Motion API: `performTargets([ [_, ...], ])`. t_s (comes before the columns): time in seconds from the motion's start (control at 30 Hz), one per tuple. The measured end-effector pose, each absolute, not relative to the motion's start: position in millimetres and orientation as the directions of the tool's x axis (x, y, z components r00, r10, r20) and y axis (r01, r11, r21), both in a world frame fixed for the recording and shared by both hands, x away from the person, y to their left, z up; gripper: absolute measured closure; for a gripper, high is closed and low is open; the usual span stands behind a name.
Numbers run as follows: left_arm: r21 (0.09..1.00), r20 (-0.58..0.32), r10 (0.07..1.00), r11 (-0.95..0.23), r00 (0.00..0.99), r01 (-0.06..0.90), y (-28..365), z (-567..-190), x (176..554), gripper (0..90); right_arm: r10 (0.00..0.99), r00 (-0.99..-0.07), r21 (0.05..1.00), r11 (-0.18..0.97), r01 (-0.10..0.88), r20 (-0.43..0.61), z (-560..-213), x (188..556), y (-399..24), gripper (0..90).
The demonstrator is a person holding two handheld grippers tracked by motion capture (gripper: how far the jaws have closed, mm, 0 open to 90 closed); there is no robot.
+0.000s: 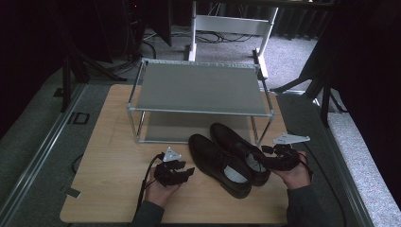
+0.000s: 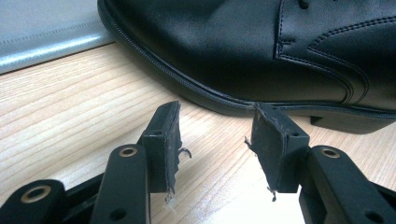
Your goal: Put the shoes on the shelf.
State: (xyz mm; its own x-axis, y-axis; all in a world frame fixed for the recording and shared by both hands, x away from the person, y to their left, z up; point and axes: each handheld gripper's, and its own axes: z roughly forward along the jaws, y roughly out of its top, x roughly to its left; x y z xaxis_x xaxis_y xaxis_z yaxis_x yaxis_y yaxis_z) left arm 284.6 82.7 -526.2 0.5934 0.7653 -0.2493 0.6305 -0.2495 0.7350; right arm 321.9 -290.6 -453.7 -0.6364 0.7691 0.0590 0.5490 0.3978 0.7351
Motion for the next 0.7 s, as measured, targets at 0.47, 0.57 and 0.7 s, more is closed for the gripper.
performTargets([
  [0.47, 0.731, -0.246, 0.77, -0.251, 0.589, 0.634, 84.0, -526.0, 284.9, 52.6, 0.766, -0.64, 0.701, 0.424, 0.574, 0.061, -456.1, 309.9, -278.4, 46.0],
  [0.57, 0.73, -0.246, 0.773, -0.249, 0.584, 0.637, 84.9, -525.8, 284.6, 52.7, 0.763, -0.644, 0.687, 0.436, 0.581, 0.059, -456.9, 307.0, -274.5, 46.3],
  [0.7, 0.73, -0.243, 0.776, -0.249, 0.583, 0.636, 86.2, -525.6, 284.3, 52.5, 0.76, -0.648, 0.678, 0.448, 0.583, 0.055, -457.9, 305.5, -271.1, 46.2],
])
